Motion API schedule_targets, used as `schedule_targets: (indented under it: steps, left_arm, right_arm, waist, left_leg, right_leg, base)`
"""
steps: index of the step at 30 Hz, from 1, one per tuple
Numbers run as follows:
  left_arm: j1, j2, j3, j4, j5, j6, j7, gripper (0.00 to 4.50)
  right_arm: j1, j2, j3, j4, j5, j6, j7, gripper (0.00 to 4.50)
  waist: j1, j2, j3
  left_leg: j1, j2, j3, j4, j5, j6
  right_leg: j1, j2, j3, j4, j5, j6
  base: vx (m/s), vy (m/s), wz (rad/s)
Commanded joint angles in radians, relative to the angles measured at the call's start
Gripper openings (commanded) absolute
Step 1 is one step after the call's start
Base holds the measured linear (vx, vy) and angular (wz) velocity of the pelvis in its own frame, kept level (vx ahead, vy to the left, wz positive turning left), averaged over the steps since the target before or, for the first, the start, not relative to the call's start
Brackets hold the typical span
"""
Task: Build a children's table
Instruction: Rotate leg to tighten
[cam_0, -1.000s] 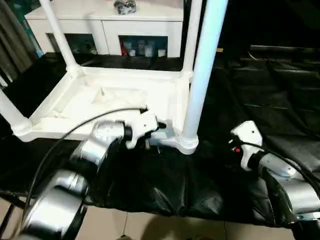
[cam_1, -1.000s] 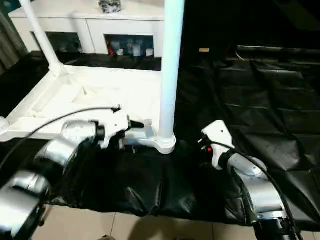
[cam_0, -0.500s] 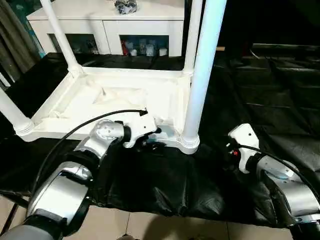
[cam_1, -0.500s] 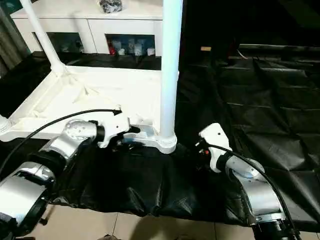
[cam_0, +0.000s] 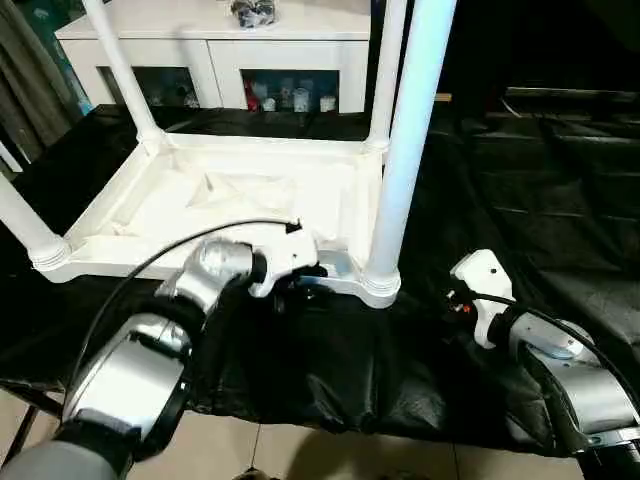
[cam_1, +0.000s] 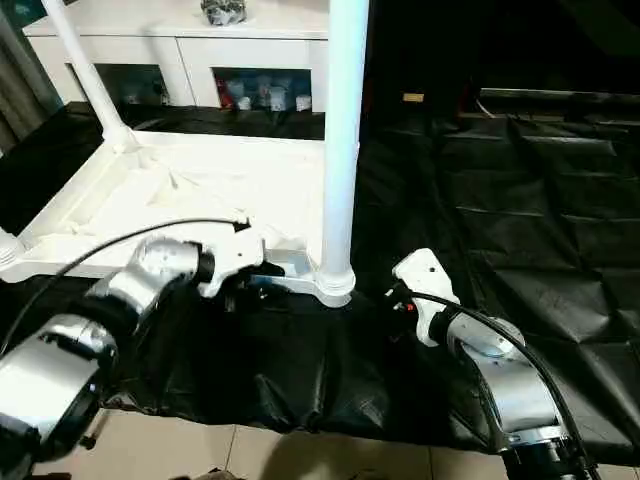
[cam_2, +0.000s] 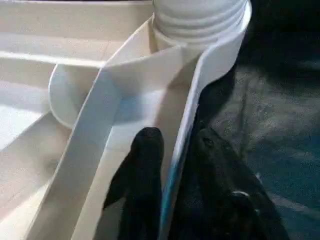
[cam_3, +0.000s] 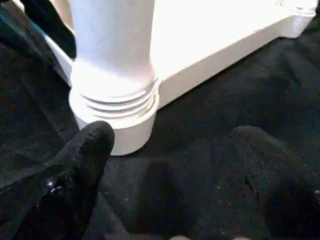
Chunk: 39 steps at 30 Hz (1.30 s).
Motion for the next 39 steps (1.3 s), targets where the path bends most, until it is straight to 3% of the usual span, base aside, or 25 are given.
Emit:
schedule_targets:
  steps: [1, 6, 8, 12, 14, 15, 18, 21, 26, 28, 31, 35, 36, 39]
  left_arm:
    - [-0.013, -0.007, -0.001, -0.001, -0.018, 0.063, -0.106, 1.07]
    - [-0.037, -0.011, -0.024, -0.014, 0.005, 0.14, -0.221, 0.68]
    - [-0.039, -0.006, -0.036, -0.011, 0.023, 0.138, -0.212, 0.43]
    - [-0.029, 0.013, -0.081, -0.012, 0.086, 0.105, -0.156, 0.24]
    - [-0.016, 0.03, -0.107, -0.02, 0.121, 0.077, -0.138, 0.12]
    - [-0.013, 0.033, -0.108, -0.025, 0.126, 0.075, -0.136, 0.12]
    - [-0.009, 0.033, -0.093, -0.033, 0.118, 0.094, -0.135, 0.03]
    - [-0.007, 0.019, -0.048, -0.042, 0.071, 0.146, -0.134, 0.03]
    - [0.008, -0.024, 0.02, -0.072, 0.003, 0.277, -0.061, 0.03]
    - [0.031, -0.041, 0.033, -0.093, -0.006, 0.3, -0.025, 0.03]
    - [0.075, -0.067, 0.051, -0.121, -0.016, 0.319, 0.038, 0.03]
    - [0.116, -0.079, 0.055, -0.162, -0.017, 0.272, 0.056, 0.03]
    - [0.156, -0.078, 0.043, -0.218, -0.016, 0.233, 0.044, 0.03]
    - [0.184, -0.077, 0.04, -0.27, -0.025, 0.216, 0.03, 0.03]
  right_arm:
    - [-0.008, -0.008, 0.009, -0.002, -0.003, -0.01, 0.009, 4.28]
    - [-0.014, -0.014, 0.003, 0.01, -0.01, -0.027, 0.016, 4.28]
    - [-0.016, -0.015, 0.005, 0.013, -0.013, -0.03, 0.015, 4.28]
    - [-0.014, -0.016, 0.007, 0.016, -0.018, -0.036, 0.015, 4.28]
    - [-0.011, -0.018, 0.011, 0.015, -0.022, -0.041, 0.015, 4.28]
    - [-0.01, -0.018, 0.012, 0.016, -0.023, -0.043, 0.015, 4.28]
    - [-0.01, -0.016, 0.01, 0.017, -0.023, -0.045, 0.014, 4.28]
    - [-0.009, -0.014, 0.01, 0.017, -0.025, -0.047, 0.015, 4.28]
    - [-0.006, -0.007, 0.013, 0.016, -0.023, -0.048, 0.015, 4.28]
    - [-0.003, -0.002, 0.016, 0.015, -0.022, -0.048, 0.013, 4.28]
    - [0.002, 0.005, 0.022, 0.014, -0.028, -0.048, 0.012, 4.28]
    - [0.004, 0.008, 0.024, 0.01, -0.03, -0.045, 0.013, 4.28]
    - [0.007, 0.006, 0.026, 0.007, -0.029, -0.044, 0.015, 4.28]
    - [0.008, 0.004, 0.026, 0.005, -0.028, -0.043, 0.017, 4.28]
  waist:
    - [0.007, -0.009, -0.062]
    - [0.011, -0.009, -0.061]
    - [0.012, -0.005, -0.061]
    - [0.009, -0.008, -0.06]
    - [0.006, -0.008, -0.058]
    - [0.002, -0.008, -0.053]
    - [-0.003, -0.008, -0.053]
    - [-0.008, -0.01, -0.054]
    - [-0.008, -0.009, -0.062]
    - [-0.009, -0.016, -0.064]
    - [-0.007, -0.014, -0.066]
    - [-0.007, -0.012, -0.064]
    - [-0.005, -0.017, -0.063]
    - [-0.007, -0.014, -0.061]
  left_leg:
    - [0.007, 0.049, -0.019, -0.075, -0.178, 0.058]
    - [0.007, 0.051, -0.019, -0.075, -0.171, 0.065]
    - [0.007, 0.051, -0.02, -0.075, -0.177, 0.065]
    - [0.005, 0.051, -0.022, -0.077, -0.186, 0.064]
    - [0.004, 0.051, -0.023, -0.079, -0.198, 0.063]
    - [0.006, 0.049, -0.022, -0.082, -0.225, 0.058]
    - [0.006, 0.047, -0.023, -0.083, -0.238, 0.05]
    - [0.005, 0.048, -0.024, -0.083, -0.236, 0.051]
    - [0.002, 0.048, -0.022, -0.076, -0.181, 0.069]
    - [-0.003, 0.045, -0.019, -0.073, -0.137, 0.093]
    - [-0.003, 0.045, -0.017, -0.072, -0.112, 0.12]
    - [-0.001, 0.049, -0.018, -0.075, -0.131, 0.123]
    - [0.001, 0.052, -0.02, -0.077, -0.141, 0.12]
    - [0.003, 0.053, -0.018, -0.08, -0.162, 0.109]
  right_leg:
    - [0.061, -0.089, 0.046, -0.079, -0.175, -0.263]
    - [0.063, -0.089, 0.046, -0.079, -0.158, -0.274]
    - [0.064, -0.09, 0.045, -0.079, -0.165, -0.273]
    - [0.066, -0.089, 0.045, -0.081, -0.175, -0.265]
    - [0.066, -0.089, 0.045, -0.085, -0.201, -0.257]
    - [0.063, -0.088, 0.043, -0.092, -0.273, -0.241]
    - [0.064, -0.09, 0.043, -0.099, -0.346, -0.219]
    - [0.061, -0.087, 0.043, -0.098, -0.348, -0.216]
    - [0.065, -0.088, 0.043, -0.086, -0.223, -0.259]
    - [0.07, -0.087, 0.04, -0.081, -0.15, -0.274]
    - [0.069, -0.085, 0.038, -0.082, -0.119, -0.283]
    - [0.068, -0.085, 0.036, -0.085, -0.144, -0.274]
    - [0.068, -0.089, 0.038, -0.087, -0.171, -0.268]
    - [0.062, -0.086, 0.039, -0.092, -0.225, -0.246]
  base:
    - [0.0, 0.0, 0.0]
    - [0.0, 0.0, 0.0]
    - [0.0, 0.0, 0.0]
    - [0.0, 0.0, 0.0]
    - [0.0, 0.0, 0.0]
    - [0.0, 0.0, 0.0]
    - [0.0, 0.0, 0.0]
    - [0.0, 0.0, 0.0]
    - [0.0, 0.0, 0.0]
    - [0.0, 0.0, 0.0]
    - [0.0, 0.0, 0.0]
    - [0.0, 0.0, 0.0]
    - [0.0, 0.0, 0.0]
    - [0.0, 0.0, 0.0]
